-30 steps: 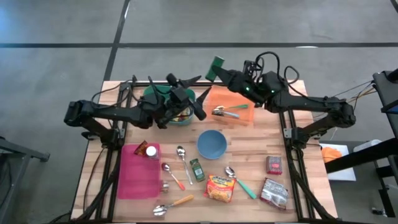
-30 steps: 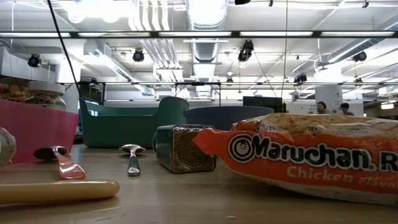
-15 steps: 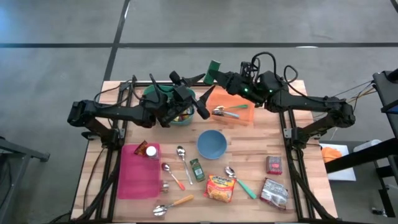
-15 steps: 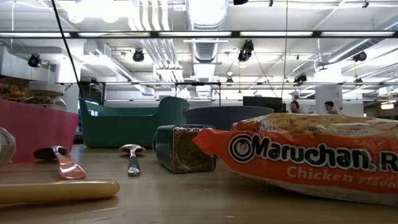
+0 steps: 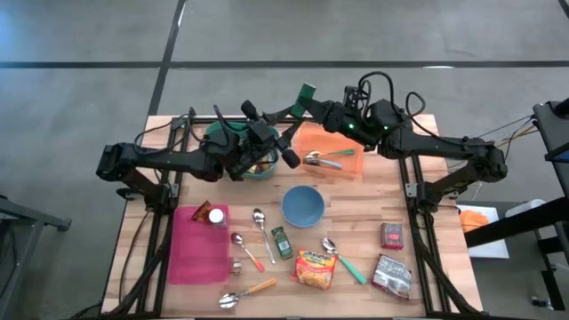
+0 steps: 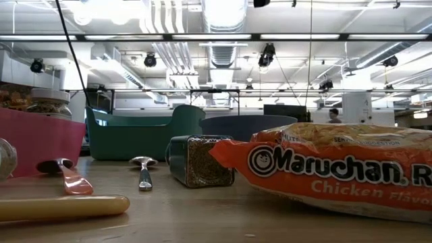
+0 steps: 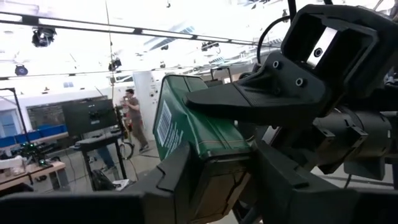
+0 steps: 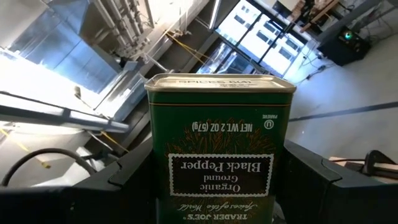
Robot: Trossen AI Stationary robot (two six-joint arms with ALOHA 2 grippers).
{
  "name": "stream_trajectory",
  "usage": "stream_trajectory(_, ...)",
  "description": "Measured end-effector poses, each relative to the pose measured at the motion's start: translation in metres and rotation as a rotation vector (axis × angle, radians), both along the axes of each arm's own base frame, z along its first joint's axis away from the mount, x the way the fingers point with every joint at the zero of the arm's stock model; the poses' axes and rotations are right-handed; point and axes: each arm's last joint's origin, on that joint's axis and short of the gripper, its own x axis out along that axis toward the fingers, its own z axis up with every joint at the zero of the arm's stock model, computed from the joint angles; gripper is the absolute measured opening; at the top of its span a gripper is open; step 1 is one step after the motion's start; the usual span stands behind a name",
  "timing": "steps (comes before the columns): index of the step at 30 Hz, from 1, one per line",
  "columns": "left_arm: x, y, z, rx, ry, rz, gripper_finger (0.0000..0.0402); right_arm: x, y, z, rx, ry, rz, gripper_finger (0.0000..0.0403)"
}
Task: Pick & Place Food Item
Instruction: Put the green seasoning can into the pink bin
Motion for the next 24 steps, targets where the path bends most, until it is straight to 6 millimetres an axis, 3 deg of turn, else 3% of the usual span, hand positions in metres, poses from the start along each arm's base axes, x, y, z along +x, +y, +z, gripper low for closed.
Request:
stream_trajectory(8,0.0,0.0,0.001,0.038,0.023,0.006,0.0126,0.0,0.001,0.002,-0.029,0.0,0.006,0.0243)
stream_trajectory(17,-0.003,0.0,0.003,0.037,0.018,0.006,0.0122,-0.001,0.002,0.003,-0.034,-0.007,0.028,0.0352)
stream_trajectory(24,-0.013,0.0,0.012,0.035,0.007,-0.001,0.012,-0.001,0.002,0.006,-0.065,-0.004,0.022,0.0366)
